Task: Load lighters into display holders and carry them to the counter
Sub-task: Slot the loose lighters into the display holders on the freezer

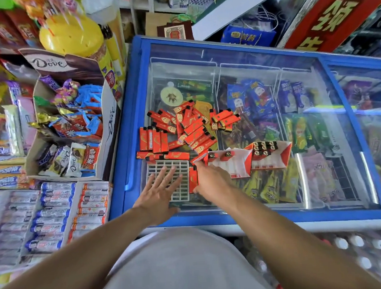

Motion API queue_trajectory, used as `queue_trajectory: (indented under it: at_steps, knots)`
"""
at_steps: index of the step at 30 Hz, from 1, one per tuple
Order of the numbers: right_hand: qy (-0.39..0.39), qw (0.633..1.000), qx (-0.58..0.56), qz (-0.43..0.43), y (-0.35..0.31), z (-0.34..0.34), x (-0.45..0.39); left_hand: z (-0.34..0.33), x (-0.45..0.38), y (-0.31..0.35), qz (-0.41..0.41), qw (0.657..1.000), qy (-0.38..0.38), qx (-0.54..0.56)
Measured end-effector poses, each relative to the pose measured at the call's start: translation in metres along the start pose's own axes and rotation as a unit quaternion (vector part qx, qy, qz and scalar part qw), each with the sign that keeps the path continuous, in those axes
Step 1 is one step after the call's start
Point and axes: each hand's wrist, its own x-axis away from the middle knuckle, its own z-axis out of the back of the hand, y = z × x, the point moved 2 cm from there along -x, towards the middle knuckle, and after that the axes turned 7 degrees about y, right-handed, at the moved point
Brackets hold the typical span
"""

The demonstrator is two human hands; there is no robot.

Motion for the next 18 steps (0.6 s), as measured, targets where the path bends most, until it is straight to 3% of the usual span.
queue_trajectory:
  at_steps: [5, 9, 18]
  knots:
    - [-0.023, 0.999, 0.018, -0.022, -0.008, -0.018, -0.018, 0.001, 0.004, -0.008, -0.014, 1.0, 0.0, 0.003]
    - [0.011, 1.0, 0.017, -0.013, -0.01, -0.024, -0.017, 0.004, 0.003, -0.01, -0.017, 1.0, -0.007, 0.008]
    - [0.068, 0.988, -0.129, -0.044, 0.02, 0.003, 0.031, 0.008, -0.001, -0.007, -0.017, 1.0, -0.002, 0.017]
